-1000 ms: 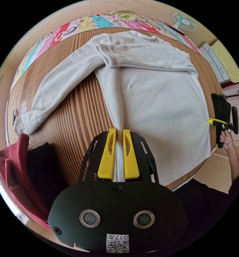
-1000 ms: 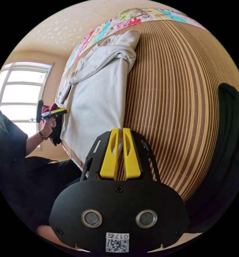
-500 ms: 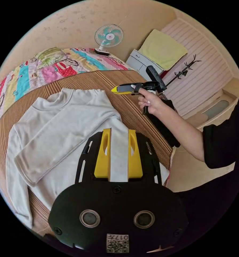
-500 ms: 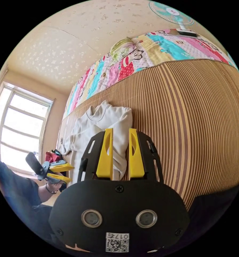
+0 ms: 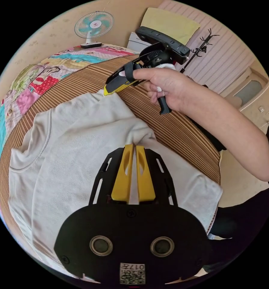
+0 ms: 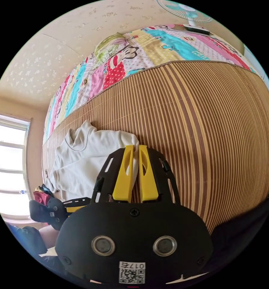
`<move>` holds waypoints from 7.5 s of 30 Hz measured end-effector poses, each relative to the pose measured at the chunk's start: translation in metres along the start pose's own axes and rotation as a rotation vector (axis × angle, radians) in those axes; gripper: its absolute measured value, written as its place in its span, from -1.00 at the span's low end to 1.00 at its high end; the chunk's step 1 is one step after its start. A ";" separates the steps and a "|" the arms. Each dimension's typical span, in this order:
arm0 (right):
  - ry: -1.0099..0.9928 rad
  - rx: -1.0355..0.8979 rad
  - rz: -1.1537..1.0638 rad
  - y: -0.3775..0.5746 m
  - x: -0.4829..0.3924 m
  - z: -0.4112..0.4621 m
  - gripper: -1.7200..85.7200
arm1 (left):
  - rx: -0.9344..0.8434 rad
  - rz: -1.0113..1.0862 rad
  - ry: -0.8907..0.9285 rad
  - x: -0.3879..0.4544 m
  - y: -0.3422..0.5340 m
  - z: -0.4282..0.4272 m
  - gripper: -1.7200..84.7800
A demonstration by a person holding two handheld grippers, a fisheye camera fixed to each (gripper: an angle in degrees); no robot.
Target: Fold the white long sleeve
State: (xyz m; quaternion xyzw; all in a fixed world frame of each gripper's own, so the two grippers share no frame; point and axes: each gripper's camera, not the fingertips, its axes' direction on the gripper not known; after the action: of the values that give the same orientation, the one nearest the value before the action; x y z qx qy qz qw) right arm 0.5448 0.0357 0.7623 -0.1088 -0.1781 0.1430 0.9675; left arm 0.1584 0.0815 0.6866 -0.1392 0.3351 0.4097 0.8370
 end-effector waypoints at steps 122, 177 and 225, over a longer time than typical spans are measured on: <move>-0.085 0.272 -0.046 0.203 -0.104 -0.069 -0.86 | 0.273 -1.003 -0.536 -0.014 0.186 -0.136 -0.70; -0.629 -0.201 0.228 0.489 0.165 -0.128 -0.66 | 0.477 -0.963 0.621 0.045 0.551 -0.184 -0.86; -0.904 0.243 0.387 0.335 0.179 -0.110 -0.84 | 1.098 -1.192 0.611 -0.097 0.548 -0.140 -0.81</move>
State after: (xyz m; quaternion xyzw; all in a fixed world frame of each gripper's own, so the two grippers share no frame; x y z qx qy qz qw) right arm 0.6665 0.3877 0.6302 0.0462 -0.5380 0.3723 0.7549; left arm -0.3736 0.2955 0.6712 0.0283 0.5668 -0.3726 0.7342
